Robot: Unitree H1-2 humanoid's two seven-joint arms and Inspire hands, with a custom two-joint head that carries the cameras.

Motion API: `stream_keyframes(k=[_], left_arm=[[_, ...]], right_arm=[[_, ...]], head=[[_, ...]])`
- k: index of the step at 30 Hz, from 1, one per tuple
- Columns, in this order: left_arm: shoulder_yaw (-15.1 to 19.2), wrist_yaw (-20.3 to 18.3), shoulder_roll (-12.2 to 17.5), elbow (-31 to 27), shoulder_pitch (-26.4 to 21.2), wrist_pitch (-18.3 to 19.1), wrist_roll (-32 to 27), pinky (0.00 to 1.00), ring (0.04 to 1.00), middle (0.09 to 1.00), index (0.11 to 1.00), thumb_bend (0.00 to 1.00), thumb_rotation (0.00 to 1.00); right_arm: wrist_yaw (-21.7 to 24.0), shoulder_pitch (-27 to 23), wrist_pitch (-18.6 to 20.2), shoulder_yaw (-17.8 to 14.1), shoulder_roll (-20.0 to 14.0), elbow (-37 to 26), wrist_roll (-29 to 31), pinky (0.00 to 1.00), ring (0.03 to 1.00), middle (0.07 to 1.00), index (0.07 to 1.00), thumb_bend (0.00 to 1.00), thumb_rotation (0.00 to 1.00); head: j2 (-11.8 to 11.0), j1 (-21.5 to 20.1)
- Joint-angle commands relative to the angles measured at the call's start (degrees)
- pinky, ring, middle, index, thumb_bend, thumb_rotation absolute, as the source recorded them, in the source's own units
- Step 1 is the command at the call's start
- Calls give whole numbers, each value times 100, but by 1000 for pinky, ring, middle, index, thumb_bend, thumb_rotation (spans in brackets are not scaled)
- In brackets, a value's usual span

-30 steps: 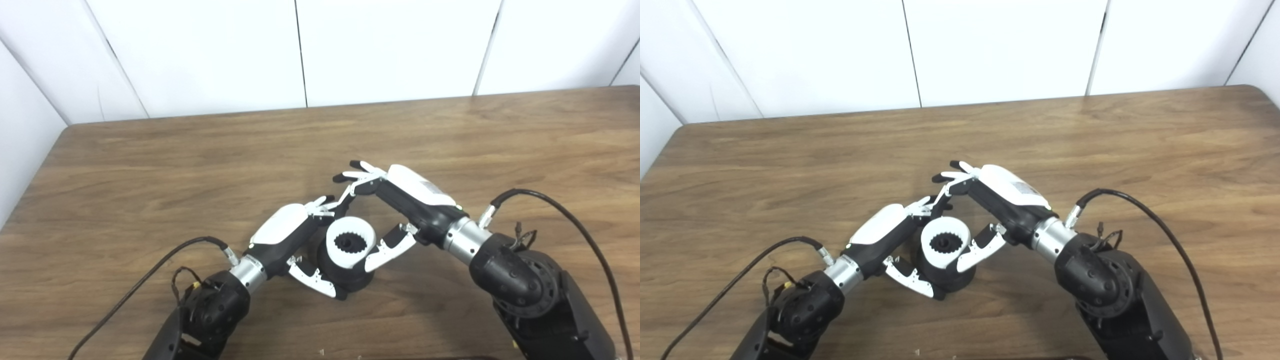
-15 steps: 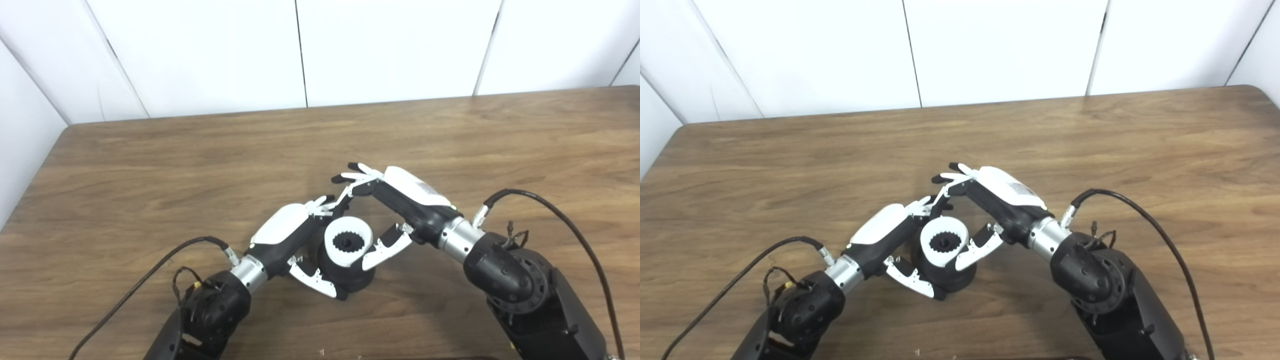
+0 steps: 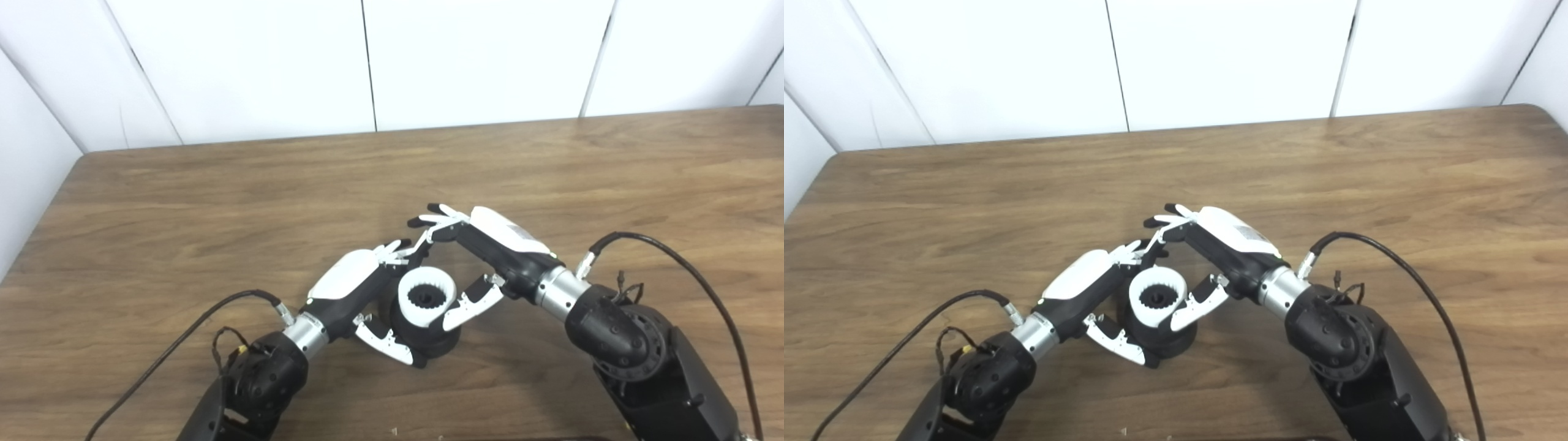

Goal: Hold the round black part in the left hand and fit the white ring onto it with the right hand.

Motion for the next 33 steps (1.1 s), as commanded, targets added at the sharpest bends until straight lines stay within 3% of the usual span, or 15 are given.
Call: stream_keyframes(k=[1, 33], left_arm=[[14, 70, 13, -104, -139, -22, 136, 1000, 1000, 926, 624, 896, 237], [53, -10, 28, -193, -145, 47, 161, 1000, 1000, 925, 622, 882, 256]], right_arm=[[-71, -199, -192, -52, 21, -79, 10, 1000, 1000, 898, 490, 525, 147], [-56, 63, -357, 59, -51, 145, -141, 1000, 1000, 905, 491, 525, 148]], head=[[1, -7], [60, 6]])
